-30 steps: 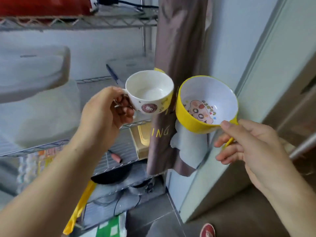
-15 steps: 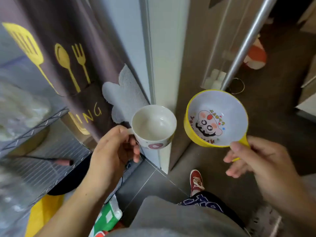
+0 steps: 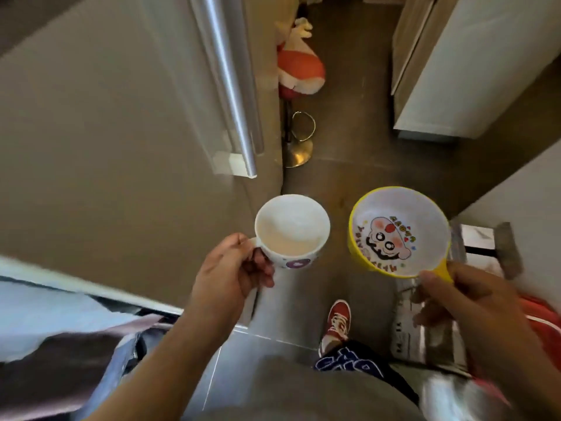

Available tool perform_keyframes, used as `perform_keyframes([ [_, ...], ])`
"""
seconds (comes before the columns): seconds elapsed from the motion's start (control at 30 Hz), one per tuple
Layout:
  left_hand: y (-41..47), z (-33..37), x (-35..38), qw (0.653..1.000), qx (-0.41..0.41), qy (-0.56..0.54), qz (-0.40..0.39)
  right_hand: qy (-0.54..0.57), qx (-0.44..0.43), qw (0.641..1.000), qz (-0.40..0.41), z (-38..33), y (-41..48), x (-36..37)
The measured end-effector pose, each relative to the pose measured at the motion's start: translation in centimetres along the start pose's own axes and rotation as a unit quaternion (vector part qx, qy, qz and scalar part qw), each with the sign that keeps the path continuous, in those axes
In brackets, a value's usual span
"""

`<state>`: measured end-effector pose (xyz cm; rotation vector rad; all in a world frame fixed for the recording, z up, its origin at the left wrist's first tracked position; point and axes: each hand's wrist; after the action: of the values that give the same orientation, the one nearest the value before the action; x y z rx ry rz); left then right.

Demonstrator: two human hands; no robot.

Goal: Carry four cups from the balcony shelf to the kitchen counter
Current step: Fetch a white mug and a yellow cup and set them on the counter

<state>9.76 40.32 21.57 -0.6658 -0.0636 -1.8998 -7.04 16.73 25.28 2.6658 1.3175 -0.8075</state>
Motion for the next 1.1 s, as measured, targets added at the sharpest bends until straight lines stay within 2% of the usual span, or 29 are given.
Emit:
perform_keyframes([
  [0.2, 9.8, -2.3, 7.5, 0.998, -0.021, 0.033, -0.042, -0.014, 0.048, 0.999, 0.02, 3.7, 8.1, -5.0],
  [0.4, 17.2, -3.7, 12.6, 0.998, -0.031, 0.042, -0.028, -0.019, 0.062, 0.998, 0.011, 5.0, 16.3, -8.3],
  [0.7, 23.6, -4.3, 15.7, 0.997, -0.034, 0.07, 0.023, 0.017, 0.054, 0.998, 0.023, 3.7, 27.6, -8.7],
  [0.87, 30.1, -4.7, 16.8, 0.995, -0.045, 0.075, 0.038, 0.017, 0.047, 0.998, 0.034, 3.1, 34.9, -7.8],
  [1.1, 43.4, -4.6, 20.6, 0.994, -0.056, 0.088, -0.013, 0.007, 0.062, 0.995, 0.078, 2.7, 44.9, -8.9],
])
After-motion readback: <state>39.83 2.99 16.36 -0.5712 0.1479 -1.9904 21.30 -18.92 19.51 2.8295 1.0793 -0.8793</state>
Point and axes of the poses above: each hand's wrist, its own y-axis towards the middle knuckle, its own x-axis out of the palm, z = x × y, and after that the axes turned 10 degrees about -y, right-handed
